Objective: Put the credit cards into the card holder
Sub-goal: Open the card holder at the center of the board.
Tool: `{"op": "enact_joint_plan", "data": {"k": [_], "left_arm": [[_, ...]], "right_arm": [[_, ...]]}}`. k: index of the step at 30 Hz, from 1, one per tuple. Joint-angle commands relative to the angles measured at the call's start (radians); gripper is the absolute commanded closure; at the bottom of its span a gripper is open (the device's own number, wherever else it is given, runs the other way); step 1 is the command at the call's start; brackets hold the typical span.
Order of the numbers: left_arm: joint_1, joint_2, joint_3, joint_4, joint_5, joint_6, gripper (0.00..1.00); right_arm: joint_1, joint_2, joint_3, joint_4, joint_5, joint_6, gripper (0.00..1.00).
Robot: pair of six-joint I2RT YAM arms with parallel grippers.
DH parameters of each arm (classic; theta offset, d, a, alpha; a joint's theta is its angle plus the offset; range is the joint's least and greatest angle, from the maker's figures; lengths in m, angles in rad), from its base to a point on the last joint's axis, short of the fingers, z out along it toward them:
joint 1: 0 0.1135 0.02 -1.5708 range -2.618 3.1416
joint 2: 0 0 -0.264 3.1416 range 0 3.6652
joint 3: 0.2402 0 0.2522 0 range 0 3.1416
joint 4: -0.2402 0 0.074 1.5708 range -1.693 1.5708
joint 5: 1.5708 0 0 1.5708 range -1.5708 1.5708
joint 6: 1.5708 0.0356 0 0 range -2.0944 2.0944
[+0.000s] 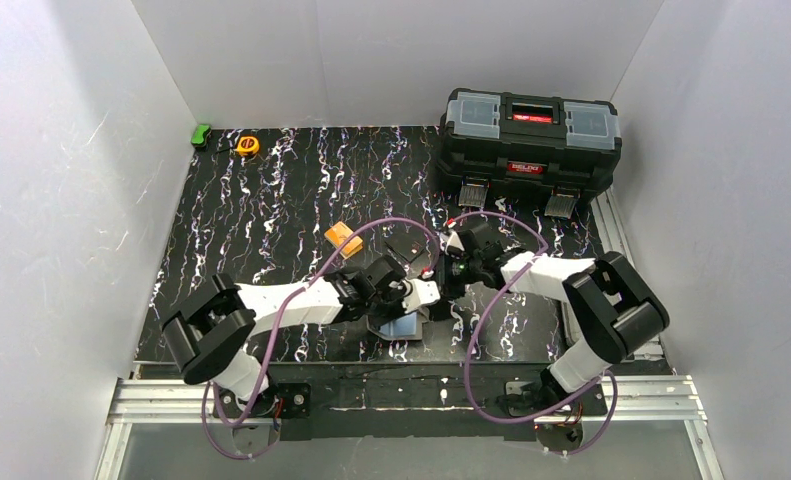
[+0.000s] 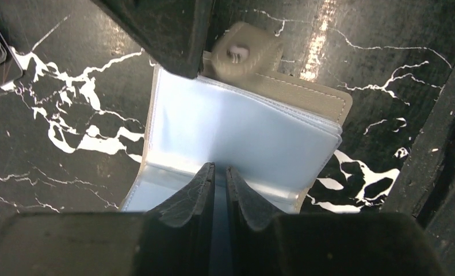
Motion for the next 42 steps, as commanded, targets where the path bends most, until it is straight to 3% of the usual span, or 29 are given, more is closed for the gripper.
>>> {"op": "enact_joint_plan", "data": {"k": [1, 6, 11, 16, 19, 23, 24, 32, 42], "left_arm": [[-0.001, -0.101, -0.049, -0.026, -0.01, -0.051, 0.86], [-0.001, -0.193, -0.085, 0.028, -0.006, -0.047, 0.7], [-0.001, -0.244, -0.142, 0.094, 0.008, -0.051, 0.53], [-0.001, -0.267, -0.155, 0.125, 0.008, -0.024, 0.45], [-0.001, -0.273, -0.15, 0.137, -0.009, -0.006, 0.43], [0.002, -0.276, -0.168, 0.151, -0.01, 0.02, 0.42], [0.002, -0.278, -0.171, 0.151, -0.006, 0.027, 0.42], [0.002, -0.285, -0.227, 0.181, 0.043, 0.126, 0.43], [0.0, -0.275, -0.264, 0.216, 0.103, 0.219, 0.44]], "right_arm": [[0.0, 0.069, 0.052, -0.005, -0.029, -0.035, 0.82], [-0.021, -0.006, 0.076, -0.076, 0.036, -0.072, 0.7], [-0.056, -0.061, 0.149, -0.15, 0.074, -0.112, 0.64], [-0.098, -0.087, 0.218, -0.199, 0.108, -0.116, 0.59], [-0.117, -0.107, 0.235, -0.227, 0.159, -0.094, 0.45], [-0.169, -0.165, 0.183, -0.279, 0.245, -0.038, 0.16], [-0.191, -0.179, 0.153, -0.27, 0.245, -0.02, 0.12], [-0.382, -0.266, -0.03, -0.197, 0.156, 0.043, 0.16], [-0.488, -0.218, -0.118, -0.077, 0.14, 0.085, 0.26]]}}
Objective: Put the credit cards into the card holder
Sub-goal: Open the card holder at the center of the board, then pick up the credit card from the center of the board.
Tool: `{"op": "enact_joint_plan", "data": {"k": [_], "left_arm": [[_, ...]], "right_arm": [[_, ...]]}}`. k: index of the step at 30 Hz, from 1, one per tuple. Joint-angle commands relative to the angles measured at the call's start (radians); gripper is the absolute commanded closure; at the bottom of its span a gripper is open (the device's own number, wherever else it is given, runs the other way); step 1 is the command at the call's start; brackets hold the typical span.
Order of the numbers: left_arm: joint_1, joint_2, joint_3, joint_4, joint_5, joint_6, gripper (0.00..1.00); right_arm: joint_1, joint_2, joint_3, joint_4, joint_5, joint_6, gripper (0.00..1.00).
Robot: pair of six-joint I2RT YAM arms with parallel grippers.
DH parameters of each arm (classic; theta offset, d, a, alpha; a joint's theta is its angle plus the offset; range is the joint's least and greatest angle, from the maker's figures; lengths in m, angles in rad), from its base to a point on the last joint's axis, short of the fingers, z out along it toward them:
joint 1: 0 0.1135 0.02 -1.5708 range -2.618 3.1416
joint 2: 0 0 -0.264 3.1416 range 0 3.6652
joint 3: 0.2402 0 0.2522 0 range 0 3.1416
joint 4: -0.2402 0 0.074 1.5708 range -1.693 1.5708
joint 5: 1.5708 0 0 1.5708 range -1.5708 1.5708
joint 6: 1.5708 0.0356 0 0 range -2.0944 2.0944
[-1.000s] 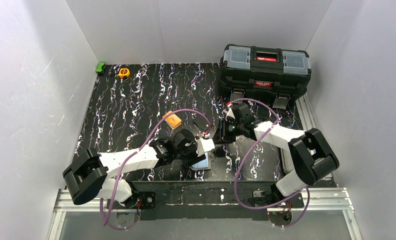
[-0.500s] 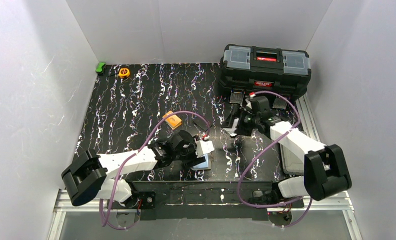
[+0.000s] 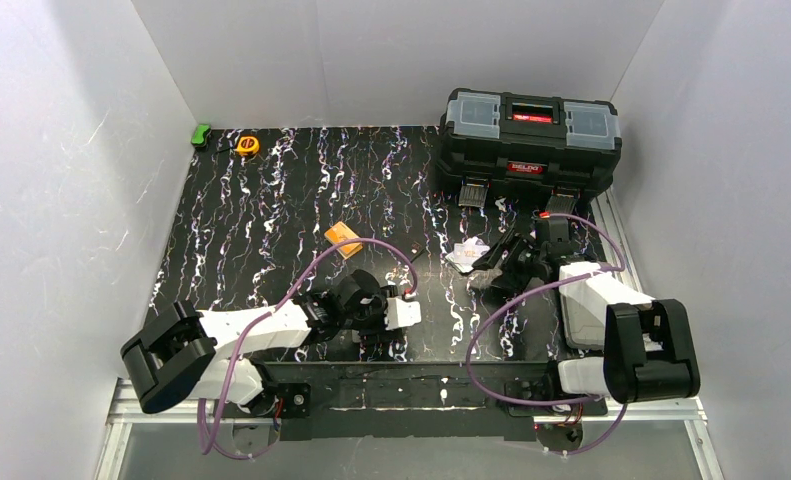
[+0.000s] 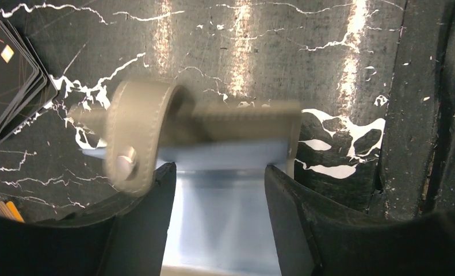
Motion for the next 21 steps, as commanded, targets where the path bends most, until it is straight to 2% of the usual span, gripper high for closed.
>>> {"op": "enact_joint_plan", "data": {"k": [1, 7, 21], "left_arm": [[0.002, -0.02, -0.002, 0.028, 0.05, 0.056, 0.44], [0.001, -0.013, 0.009, 0.014, 0.074, 0.074, 0.44], [0.001, 0.01, 0.055, -0.03, 0.103, 0.101, 0.48]], "right_arm": [[-0.036, 0.035, -0.012, 0.105, -0.016, 0.028, 0.28], [-0.042, 0.131, 0.008, 0.172, -0.002, 0.033, 0.36], [-0.055, 0.181, -0.006, 0.217, 0.06, 0.041, 0.57]]}}
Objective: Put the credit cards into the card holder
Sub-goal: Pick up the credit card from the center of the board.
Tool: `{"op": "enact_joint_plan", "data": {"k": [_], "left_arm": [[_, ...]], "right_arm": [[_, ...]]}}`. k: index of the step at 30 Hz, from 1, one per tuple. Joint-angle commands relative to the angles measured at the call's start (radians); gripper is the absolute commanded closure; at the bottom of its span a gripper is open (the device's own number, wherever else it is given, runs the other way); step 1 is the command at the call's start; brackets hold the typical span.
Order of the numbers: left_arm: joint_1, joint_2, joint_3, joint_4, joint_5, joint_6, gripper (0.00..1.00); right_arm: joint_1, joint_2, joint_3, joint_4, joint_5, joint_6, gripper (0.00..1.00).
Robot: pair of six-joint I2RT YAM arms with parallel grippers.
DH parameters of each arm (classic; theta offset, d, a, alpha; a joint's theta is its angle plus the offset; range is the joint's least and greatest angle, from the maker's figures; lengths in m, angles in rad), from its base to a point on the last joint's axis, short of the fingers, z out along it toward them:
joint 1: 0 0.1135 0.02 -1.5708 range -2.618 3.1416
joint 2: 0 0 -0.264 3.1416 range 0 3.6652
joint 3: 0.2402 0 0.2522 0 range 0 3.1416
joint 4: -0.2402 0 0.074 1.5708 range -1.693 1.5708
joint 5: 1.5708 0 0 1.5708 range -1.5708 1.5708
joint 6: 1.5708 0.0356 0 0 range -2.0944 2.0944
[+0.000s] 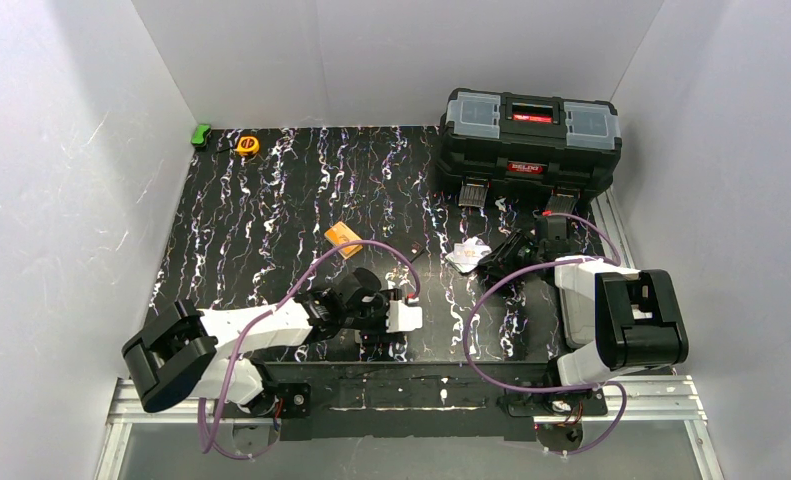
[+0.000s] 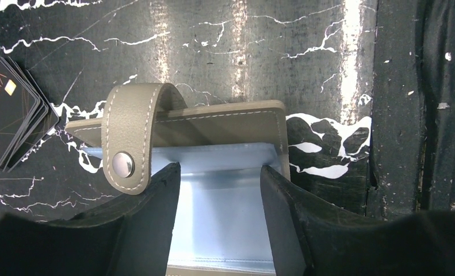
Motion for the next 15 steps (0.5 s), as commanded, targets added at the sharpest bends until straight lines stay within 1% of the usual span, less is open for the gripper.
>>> {"op": "enact_joint_plan", "data": {"k": [1, 9, 15], "left_arm": [[0.002, 0.002, 0.043, -0.027, 0.04, 0.006, 0.49], [0.001, 0.006, 0.055, -0.041, 0.052, 0.002, 0.49], [0.0, 0.012, 0.06, -0.05, 0.058, 0.01, 0.5]], "right_arm": [[-0.009, 0.011, -0.001, 0.015, 0.048, -0.006, 0.58], [-0.023, 0.017, -0.007, 0.049, 0.046, 0.007, 0.59], [-0.031, 0.028, -0.023, 0.093, 0.025, 0.024, 0.64]]}}
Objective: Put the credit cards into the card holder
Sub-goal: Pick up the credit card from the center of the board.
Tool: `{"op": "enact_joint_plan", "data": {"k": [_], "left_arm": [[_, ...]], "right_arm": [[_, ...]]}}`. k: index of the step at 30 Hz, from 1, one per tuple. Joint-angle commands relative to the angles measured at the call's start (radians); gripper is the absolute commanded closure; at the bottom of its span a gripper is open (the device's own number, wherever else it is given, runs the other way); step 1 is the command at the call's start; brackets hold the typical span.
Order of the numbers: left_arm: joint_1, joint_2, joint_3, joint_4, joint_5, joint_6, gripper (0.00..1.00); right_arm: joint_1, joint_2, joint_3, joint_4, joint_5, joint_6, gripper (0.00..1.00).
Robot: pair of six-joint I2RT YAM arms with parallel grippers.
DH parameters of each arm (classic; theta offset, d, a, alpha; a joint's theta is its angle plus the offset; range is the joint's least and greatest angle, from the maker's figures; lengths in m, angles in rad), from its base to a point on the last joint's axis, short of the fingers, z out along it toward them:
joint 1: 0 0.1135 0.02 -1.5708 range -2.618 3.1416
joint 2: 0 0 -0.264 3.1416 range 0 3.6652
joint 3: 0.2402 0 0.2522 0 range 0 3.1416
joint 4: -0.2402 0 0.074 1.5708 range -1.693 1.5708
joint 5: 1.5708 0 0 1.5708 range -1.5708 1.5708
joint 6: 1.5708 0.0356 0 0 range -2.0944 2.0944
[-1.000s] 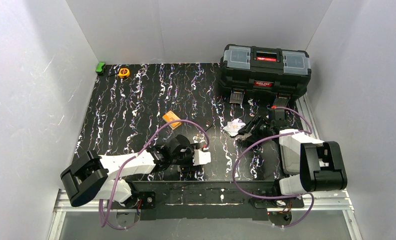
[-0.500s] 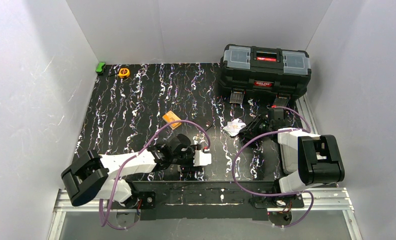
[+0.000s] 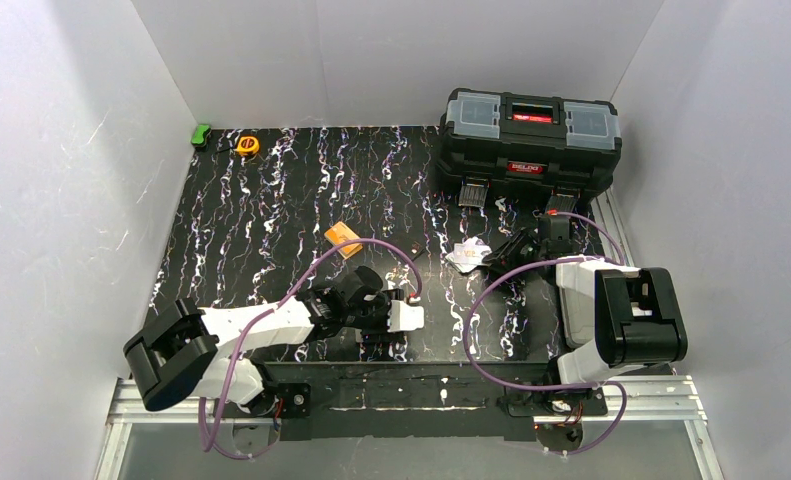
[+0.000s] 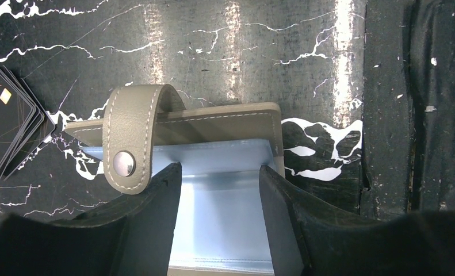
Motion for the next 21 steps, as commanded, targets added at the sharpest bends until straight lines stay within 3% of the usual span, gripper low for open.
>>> {"op": "enact_joint_plan", "data": {"k": [1, 9, 16, 21], "left_arm": [[0.001, 0.001, 0.034, -0.026, 0.033, 0.008, 0.5], [0.0, -0.001, 0.033, -0.033, 0.035, 0.006, 0.5], [0.0, 0.001, 0.037, -0.037, 0.031, 0.008, 0.5], [0.0, 0.004, 0.043, -0.043, 0.035, 0.006, 0.5]], "right_arm": [[-0.009, 0.014, -0.024, 0.059, -0.004, 0.015, 0.65], [-0.011, 0.003, -0.056, 0.085, -0.025, 0.033, 0.75], [-0.01, -0.018, -0.078, 0.101, -0.048, 0.05, 0.99], [-0.012, -0.057, -0.092, 0.096, -0.058, 0.057, 0.99]]}}
